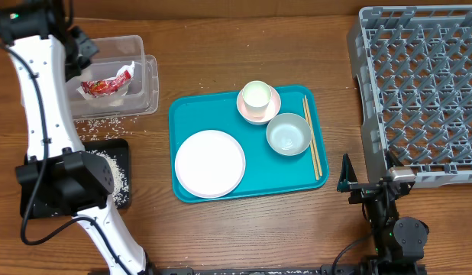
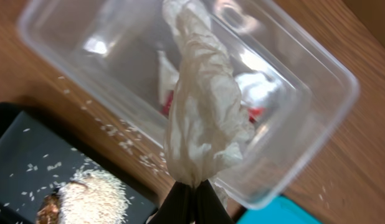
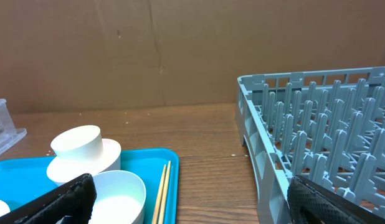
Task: Sort waste into correct bins and load items into the dishwasher
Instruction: 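Carry the napkin piece with the left gripper and release it into the bin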
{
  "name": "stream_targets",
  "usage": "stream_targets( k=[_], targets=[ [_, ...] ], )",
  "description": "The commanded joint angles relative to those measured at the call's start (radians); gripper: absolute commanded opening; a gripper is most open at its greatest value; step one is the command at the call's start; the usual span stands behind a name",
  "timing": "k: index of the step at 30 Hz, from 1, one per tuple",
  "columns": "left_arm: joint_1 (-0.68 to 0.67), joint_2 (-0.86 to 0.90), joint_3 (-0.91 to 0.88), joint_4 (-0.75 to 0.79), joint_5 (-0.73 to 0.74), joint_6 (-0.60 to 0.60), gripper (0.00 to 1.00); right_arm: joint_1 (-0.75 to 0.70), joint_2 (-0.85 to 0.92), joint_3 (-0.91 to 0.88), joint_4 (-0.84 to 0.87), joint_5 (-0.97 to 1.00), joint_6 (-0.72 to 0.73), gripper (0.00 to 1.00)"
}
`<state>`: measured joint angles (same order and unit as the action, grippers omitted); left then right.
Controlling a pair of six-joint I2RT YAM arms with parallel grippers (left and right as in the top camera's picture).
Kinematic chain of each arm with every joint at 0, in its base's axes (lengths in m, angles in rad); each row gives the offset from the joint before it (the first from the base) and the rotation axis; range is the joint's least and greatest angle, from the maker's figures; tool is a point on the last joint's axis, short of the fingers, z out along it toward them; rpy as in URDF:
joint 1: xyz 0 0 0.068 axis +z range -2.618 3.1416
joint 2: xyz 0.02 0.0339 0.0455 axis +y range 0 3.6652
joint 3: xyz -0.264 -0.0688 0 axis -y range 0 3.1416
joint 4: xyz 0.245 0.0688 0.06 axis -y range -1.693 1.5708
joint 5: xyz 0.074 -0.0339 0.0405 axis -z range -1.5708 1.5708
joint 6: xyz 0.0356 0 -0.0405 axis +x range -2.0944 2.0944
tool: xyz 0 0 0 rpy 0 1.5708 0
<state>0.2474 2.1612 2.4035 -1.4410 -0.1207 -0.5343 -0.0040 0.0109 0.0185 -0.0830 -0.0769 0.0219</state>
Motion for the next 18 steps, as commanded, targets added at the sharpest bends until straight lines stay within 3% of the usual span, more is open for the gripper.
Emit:
stream_targets(
  k=[1,3,6,8,10,11,18],
  targets=[
    [0.038,0.037,0.006,0.006,-0.042,-0.103,0.04,0.004,-0.008,-0.01,0.004,0.009,0.002,1.0],
    [0.047,0.043,0.006,0.014,-0.036,-0.101,0.05,0.004,-0.008,-0.01,0.004,0.009,0.002,1.0],
    [0.048,0.05,0.006,0.024,-0.036,-0.101,0.24,0.004,-0.008,-0.01,0.004,0.009,0.002,1.0],
    [0.048,0.054,0.006,0.03,-0.035,-0.102,0.46,0.004,-0.008,-0.01,0.004,0.009,0.002,1.0],
    [0.048,0.057,0.006,0.04,-0.036,-0.101,0.8,0.004,-0.008,-0.01,0.004,0.009,0.002,1.0],
    [0.048,0.057,0.006,0.045,-0.035,-0.101,0.85,0.004,-0.008,-0.01,0.004,0.009,0.002,1.0],
    [0.049,0.048,0.006,0.006,0.027,-0.085,0.86,0.004,-0.008,-0.01,0.004,0.009,0.002,1.0]
  ],
)
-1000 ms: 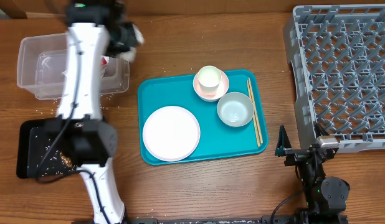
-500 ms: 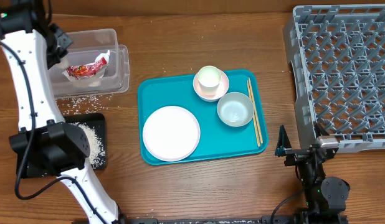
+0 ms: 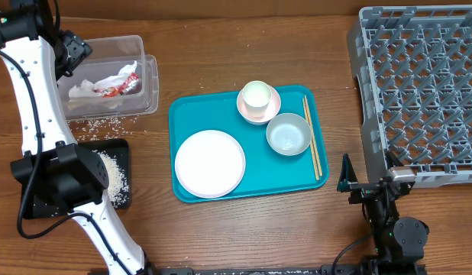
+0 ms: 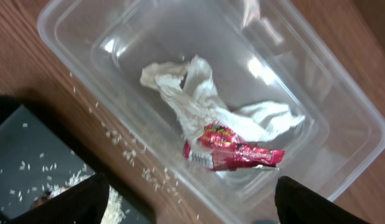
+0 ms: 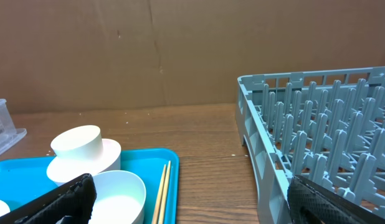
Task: Sort waste into correct bins and load items into the dishwasher
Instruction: 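Carry the napkin piece with the left gripper and release it into the bin, then hold the left arm beside the bin and raise the right arm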
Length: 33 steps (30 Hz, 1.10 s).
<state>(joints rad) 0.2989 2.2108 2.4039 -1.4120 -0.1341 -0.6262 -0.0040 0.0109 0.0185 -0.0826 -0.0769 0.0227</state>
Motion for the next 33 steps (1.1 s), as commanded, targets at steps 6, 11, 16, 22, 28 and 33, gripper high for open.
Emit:
stream_targets(
  k=[6,11,16,22,28,33],
  targets=[
    [0.025,-0.095,0.009,-0.07,0.124,0.017,0.82,0.004,-0.008,-0.01,0.004,0.009,0.001,1.0],
    [0.087,-0.224,0.009,-0.104,0.108,-0.034,0.85,0.004,-0.008,-0.01,0.004,0.009,0.001,1.0],
    [0.148,-0.3,0.009,-0.162,0.093,-0.032,1.0,0.004,-0.008,-0.01,0.004,0.009,0.001,1.0],
    [0.191,-0.301,0.008,-0.162,0.031,-0.032,1.0,0.004,-0.008,-0.01,0.004,0.009,0.001,1.0],
    [0.189,-0.301,0.008,-0.161,0.03,-0.032,1.0,0.004,-0.008,-0.01,0.004,0.009,0.001,1.0],
    [0.185,-0.301,0.008,-0.161,0.03,-0.032,1.0,0.004,-0.008,-0.01,0.004,0.008,0.001,1.0]
  ],
)
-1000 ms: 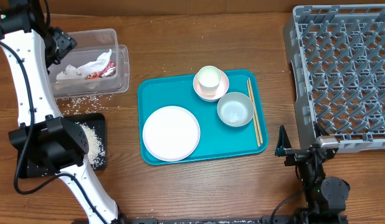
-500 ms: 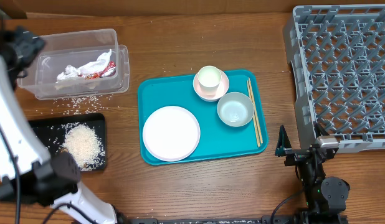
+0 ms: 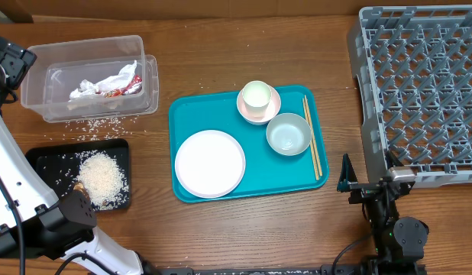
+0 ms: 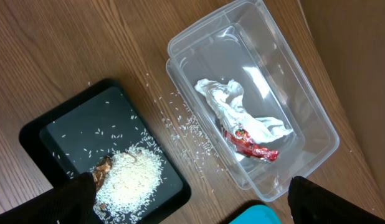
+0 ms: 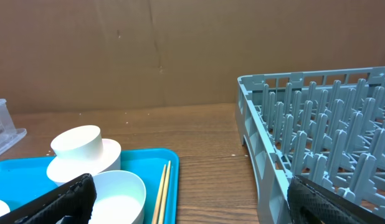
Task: Sort waste into correct bins and load items into the dishwasher
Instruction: 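Hold the left arm beside the bin and raise the right arm, then move the right gripper over the tray toward the pale blue bowl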
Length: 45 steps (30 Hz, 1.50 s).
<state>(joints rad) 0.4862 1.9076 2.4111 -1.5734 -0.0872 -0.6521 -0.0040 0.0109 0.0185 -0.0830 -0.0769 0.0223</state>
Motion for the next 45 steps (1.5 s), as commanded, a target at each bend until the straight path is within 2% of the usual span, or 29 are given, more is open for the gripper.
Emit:
stream_targets(
  k=[1,3,5,8,10,13,16,19,23,28,33,35,37,40,42,45],
  targets=[
    [-0.002,0.002,0.0,0.0,-0.017,-0.006,1.0,0.004,-0.008,-0.01,0.008,0.006,0.002,1.0],
    [-0.002,0.002,0.0,0.0,-0.017,-0.006,1.0,0.004,-0.008,-0.01,0.048,-0.084,0.043,1.0],
    [-0.002,0.002,0.0,0.0,-0.017,-0.006,1.0,0.004,-0.008,-0.01,0.112,-0.317,0.17,1.0],
    [-0.002,0.002,0.0,0.0,-0.017,-0.006,1.0,0.004,-0.008,-0.01,0.226,-0.883,0.557,1.0],
    [-0.002,0.002,0.0,0.0,-0.017,-0.006,1.0,0.004,-0.008,-0.01,0.323,-1.08,0.772,1.0],
    [-0.002,0.002,0.0,0.0,-0.017,-0.006,1.0,0.004,-0.008,-0.01,0.402,-1.128,1.011,1.0],
    [-0.002,0.002,0.0,0.0,-0.017,-0.006,1.0,0.004,-0.008,-0.01,0.409,-1.023,1.236,1.0],
    [-0.002,0.002,0.0,0.0,-0.017,-0.006,1.0,0.004,-0.008,-0.006,0.472,-0.967,1.331,1.0],
    [-0.002,0.002,0.0,0.0,-0.017,-0.006,1.0,-0.008,0.005,0.06,0.442,-0.928,1.304,1.0],
    [-0.002,0.002,0.0,0.0,-0.017,-0.006,1.0,-0.061,0.157,0.262,0.172,-0.903,1.084,0.99],
    [-0.002,0.002,0.0,0.0,-0.017,-0.006,1.0,-0.076,0.466,0.559,-0.191,-0.842,0.738,0.99],
    [-0.002,0.002,0.0,0.0,-0.017,-0.006,1.0,-0.075,0.62,0.722,-0.414,-0.723,0.588,0.99],
    [-0.002,0.002,0.0,0.0,-0.017,-0.006,1.0,-0.074,0.782,0.902,-0.665,-0.51,0.468,0.99],
    [-0.002,0.002,0.0,0.0,-0.017,-0.006,1.0,-0.061,0.986,1.123,-0.925,-0.24,0.414,0.99],
    [-0.002,0.002,0.0,0.0,-0.017,-0.006,1.0,-0.04,1.111,1.249,-1.068,-0.129,0.407,1.0],
    [-0.002,0.002,0.0,0.0,-0.017,-0.006,1.0,-0.013,1.279,1.38,-1.165,-0.167,0.287,1.0]
  ],
)
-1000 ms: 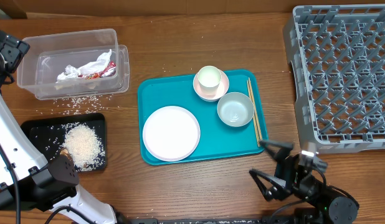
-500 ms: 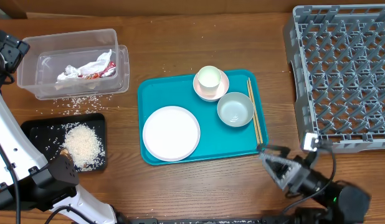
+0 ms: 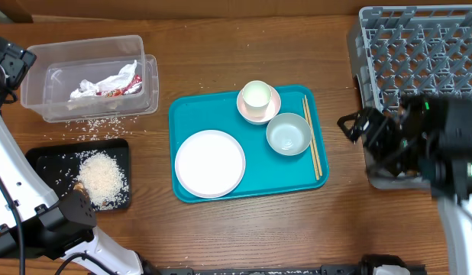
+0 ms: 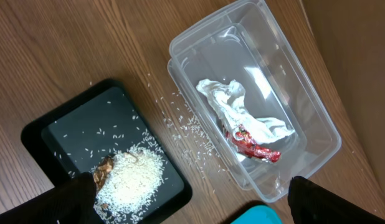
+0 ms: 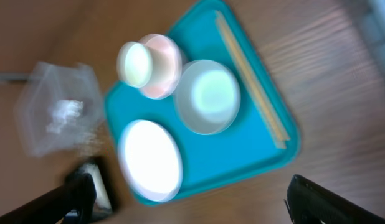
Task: Sort waste into correct bins and load items into the dishwasher
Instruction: 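Move the right gripper over the tray toward the pale blue bowl, then grasp the pale blue bowl rim with the right gripper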
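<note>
A teal tray (image 3: 282,172) holds a white plate (image 3: 210,163), a cup on a pink saucer (image 3: 257,97), a pale bowl (image 3: 289,134) and chopsticks (image 3: 311,137). The grey dishwasher rack (image 3: 419,61) stands at the right. A clear bin (image 3: 37,76) at the back left contains a crumpled tissue (image 4: 233,106) and a red wrapper (image 4: 255,146). My left gripper (image 3: 8,61) hangs open at the far left, high above the bin. My right gripper (image 3: 358,126), blurred, is open and raised between tray and rack, looking down on the tray (image 5: 230,162).
A black tray (image 4: 74,134) with a heap of rice (image 4: 133,177) lies at the front left. Loose grains are scattered on the wood between it and the bin. The rack's near corner sits close beside my right arm.
My right arm was low at the table's front edge and is now raised beside the rack, its camera looking down on the tray. The left gripper has barely shifted.
My left gripper was shut on a crumpled tissue above the clear bin. Then it was open and the tissue lay in the bin beside the red wrapper. Later it hung high at the far left. Now the right arm is up over the tray's right side.
</note>
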{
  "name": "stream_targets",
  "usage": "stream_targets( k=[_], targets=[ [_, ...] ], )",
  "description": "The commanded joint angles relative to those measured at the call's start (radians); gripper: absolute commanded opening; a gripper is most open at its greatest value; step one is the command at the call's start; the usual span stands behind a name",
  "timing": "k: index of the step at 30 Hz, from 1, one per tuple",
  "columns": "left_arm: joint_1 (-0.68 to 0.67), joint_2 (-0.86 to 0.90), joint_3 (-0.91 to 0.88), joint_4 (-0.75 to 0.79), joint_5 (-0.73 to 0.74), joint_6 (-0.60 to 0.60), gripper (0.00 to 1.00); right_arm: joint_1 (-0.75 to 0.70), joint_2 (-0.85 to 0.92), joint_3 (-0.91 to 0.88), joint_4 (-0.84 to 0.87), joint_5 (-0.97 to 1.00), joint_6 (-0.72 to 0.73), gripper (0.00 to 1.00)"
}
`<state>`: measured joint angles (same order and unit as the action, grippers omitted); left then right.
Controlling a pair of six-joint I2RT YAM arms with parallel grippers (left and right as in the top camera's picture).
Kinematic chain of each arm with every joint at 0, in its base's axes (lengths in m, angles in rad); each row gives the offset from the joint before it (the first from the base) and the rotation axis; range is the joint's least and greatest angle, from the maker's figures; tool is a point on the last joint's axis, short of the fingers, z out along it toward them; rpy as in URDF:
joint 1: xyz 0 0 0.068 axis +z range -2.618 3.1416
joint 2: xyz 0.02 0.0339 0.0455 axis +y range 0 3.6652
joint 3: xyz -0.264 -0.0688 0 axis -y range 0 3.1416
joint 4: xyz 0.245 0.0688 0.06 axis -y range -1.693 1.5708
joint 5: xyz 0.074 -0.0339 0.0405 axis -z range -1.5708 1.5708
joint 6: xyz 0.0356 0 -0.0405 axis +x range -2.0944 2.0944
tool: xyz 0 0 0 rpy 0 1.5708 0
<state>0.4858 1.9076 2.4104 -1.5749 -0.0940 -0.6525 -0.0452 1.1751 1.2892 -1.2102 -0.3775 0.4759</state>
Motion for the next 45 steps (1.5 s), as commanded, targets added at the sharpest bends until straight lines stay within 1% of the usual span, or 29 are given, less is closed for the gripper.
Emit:
stream_targets(
  k=[1,3,4,5,6,9,11,14,16,17,19,25,28,31,36,37,39,44,45],
  targets=[
    [-0.002,0.002,0.001,0.002,-0.01,-0.006,1.0,0.032,0.154,0.13,-0.043,0.097,-0.185,1.0],
    [-0.002,0.002,0.001,0.002,-0.01,-0.006,1.0,0.035,0.225,0.149,-0.037,-0.003,-0.189,1.0],
    [-0.002,0.002,0.001,0.002,-0.01,-0.006,1.0,0.035,0.253,0.149,-0.011,-0.03,-0.188,0.94],
    [-0.002,0.002,0.001,0.002,-0.01,-0.006,1.0,0.035,0.276,0.149,0.008,-0.034,-0.185,0.86],
    [-0.002,0.002,0.001,0.002,-0.01,-0.006,1.0,0.035,0.304,0.149,0.026,-0.033,-0.166,0.82],
    [-0.002,0.002,0.001,0.002,-0.01,-0.006,1.0,0.035,0.392,0.144,0.037,-0.02,-0.075,0.8],
    [-0.002,0.002,0.001,0.002,-0.01,-0.005,1.0,0.039,0.444,0.133,0.039,-0.021,-0.046,0.79],
    [-0.002,0.002,0.001,0.002,-0.01,-0.006,1.0,0.069,0.523,0.13,0.026,-0.031,-0.06,0.77],
    [-0.002,0.002,0.001,0.002,-0.01,-0.006,1.0,0.109,0.567,0.13,0.019,-0.03,-0.115,0.7],
    [-0.002,0.002,0.001,0.002,-0.01,-0.006,1.0,0.133,0.581,0.13,0.02,-0.016,-0.142,0.7],
    [-0.002,0.002,0.001,0.002,-0.01,-0.006,1.0,0.18,0.589,0.13,0.039,0.038,-0.151,0.71],
    [-0.002,0.002,0.001,0.002,-0.01,-0.006,1.0,0.349,0.59,0.13,0.084,0.259,-0.17,0.78],
    [-0.002,0.002,0.001,0.002,-0.01,-0.006,1.0,0.441,0.606,0.13,0.107,0.357,-0.17,0.79],
    [-0.002,0.002,0.001,0.002,-0.01,-0.006,1.0,0.529,0.634,0.13,0.15,0.471,-0.182,0.73],
    [-0.002,0.002,0.001,0.002,-0.01,-0.006,1.0,0.634,0.678,0.13,0.216,0.643,-0.219,0.73],
    [-0.002,0.002,0.001,0.002,-0.01,-0.006,1.0,0.646,0.688,0.13,0.232,0.667,-0.219,0.72],
    [-0.002,0.002,0.001,0.002,-0.01,-0.006,1.0,0.648,0.704,0.13,0.254,0.668,-0.218,0.66],
    [-0.002,0.002,0.001,0.002,-0.01,-0.006,1.0,0.647,0.758,0.13,0.291,0.638,-0.215,0.57],
    [-0.002,0.002,0.001,0.002,-0.01,-0.006,1.0,0.647,0.769,0.13,0.294,0.638,-0.214,0.53]
  ],
)
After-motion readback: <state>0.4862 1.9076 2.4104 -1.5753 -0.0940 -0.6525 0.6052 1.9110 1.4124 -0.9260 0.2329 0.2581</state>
